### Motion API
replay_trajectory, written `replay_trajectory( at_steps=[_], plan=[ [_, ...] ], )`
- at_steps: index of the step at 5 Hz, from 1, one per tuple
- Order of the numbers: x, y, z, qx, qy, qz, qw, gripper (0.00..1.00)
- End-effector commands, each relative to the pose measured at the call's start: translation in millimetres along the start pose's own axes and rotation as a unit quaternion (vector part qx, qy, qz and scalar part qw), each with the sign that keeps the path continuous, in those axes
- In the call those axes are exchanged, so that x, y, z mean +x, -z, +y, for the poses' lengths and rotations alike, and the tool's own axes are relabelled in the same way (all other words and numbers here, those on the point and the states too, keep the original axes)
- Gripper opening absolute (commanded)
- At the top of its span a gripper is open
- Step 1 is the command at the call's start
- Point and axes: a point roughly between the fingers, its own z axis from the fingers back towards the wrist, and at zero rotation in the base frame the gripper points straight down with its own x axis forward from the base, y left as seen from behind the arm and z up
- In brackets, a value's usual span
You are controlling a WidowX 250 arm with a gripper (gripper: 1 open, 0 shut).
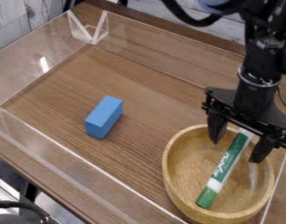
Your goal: Remove the green marker from inside the brown bowl and put it on the table
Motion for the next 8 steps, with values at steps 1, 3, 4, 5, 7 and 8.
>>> replay_trajectory(
  at_steps=[1,3,4,5,7,8],
  plan=[
    [5.0,-4.5,-4,-0.007,0.006,-0.024,0.9997,1.00],
    [6.2,-0.7,0,-0.008,0.005,-0.035,0.9994,0.00],
    [7.5,1.3,0,-0.012,0.005,-0.041,0.9991,1.00],
    [9.4,-3.1,4,-0.011,0.004,-0.046,0.9989,0.00],
    [8.7,-1.5,5,-0.019,-0.003,-0.054,0.9984,1.00],
    [8.9,-4.3,7,-0.021,-0.008,-0.056,0.9982,0.00]
  ],
)
